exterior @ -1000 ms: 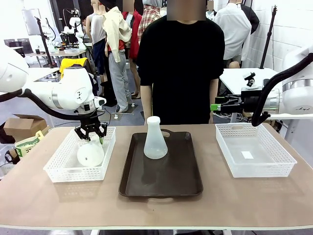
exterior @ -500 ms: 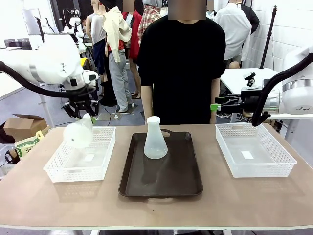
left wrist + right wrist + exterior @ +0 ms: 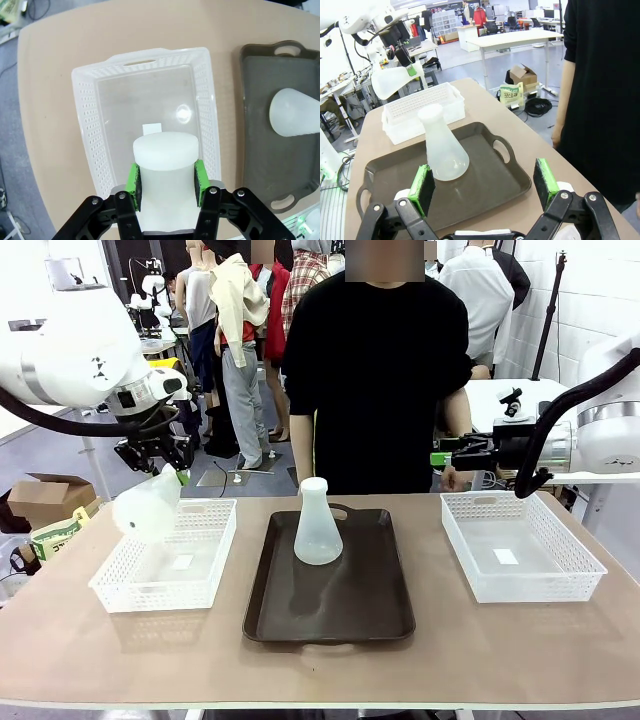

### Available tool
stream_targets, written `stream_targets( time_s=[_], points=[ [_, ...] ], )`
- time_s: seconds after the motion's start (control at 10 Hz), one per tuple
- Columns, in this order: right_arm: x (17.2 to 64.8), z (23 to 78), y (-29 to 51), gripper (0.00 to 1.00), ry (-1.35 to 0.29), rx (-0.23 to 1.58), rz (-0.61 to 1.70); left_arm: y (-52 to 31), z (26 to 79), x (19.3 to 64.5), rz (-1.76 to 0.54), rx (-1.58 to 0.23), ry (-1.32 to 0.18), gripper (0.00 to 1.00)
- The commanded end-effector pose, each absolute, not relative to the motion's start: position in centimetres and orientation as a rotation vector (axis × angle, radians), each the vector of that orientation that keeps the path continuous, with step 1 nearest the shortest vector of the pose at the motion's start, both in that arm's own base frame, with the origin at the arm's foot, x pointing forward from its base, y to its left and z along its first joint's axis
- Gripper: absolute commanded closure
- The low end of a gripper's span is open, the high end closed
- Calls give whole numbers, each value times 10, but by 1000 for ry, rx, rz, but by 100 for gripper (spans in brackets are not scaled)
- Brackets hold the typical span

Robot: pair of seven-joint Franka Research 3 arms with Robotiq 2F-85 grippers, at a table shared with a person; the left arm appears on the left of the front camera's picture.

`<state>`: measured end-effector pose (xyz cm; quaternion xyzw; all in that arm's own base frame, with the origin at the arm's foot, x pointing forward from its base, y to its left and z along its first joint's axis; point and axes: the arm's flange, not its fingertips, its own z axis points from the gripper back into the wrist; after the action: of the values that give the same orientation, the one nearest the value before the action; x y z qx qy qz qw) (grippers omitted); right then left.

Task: Prepare the laboratory tools.
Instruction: Place the picked Big flask upright in the Handle tray as directed by the person.

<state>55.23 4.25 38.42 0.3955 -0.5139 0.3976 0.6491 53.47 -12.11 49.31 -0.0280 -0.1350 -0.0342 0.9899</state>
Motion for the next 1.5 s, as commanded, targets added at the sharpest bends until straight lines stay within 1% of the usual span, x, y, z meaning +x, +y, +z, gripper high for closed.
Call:
stream_targets(
  time_s=[0.0, 0.1, 0.2, 1.4],
  points=[
    [552, 385, 43, 0, -1147, 889, 904, -112, 495, 521, -95, -102, -319, 100],
    [552, 385, 43, 0, -1147, 889, 904, -109, 496, 519, -83, -97, -313, 100],
    [552, 385, 43, 0, -1147, 889, 904, -121, 496, 529, -76, -72, -290, 100],
    [552, 385, 43, 0, -1147, 889, 904, -121, 496, 529, -76, -72, -290, 100]
  ],
)
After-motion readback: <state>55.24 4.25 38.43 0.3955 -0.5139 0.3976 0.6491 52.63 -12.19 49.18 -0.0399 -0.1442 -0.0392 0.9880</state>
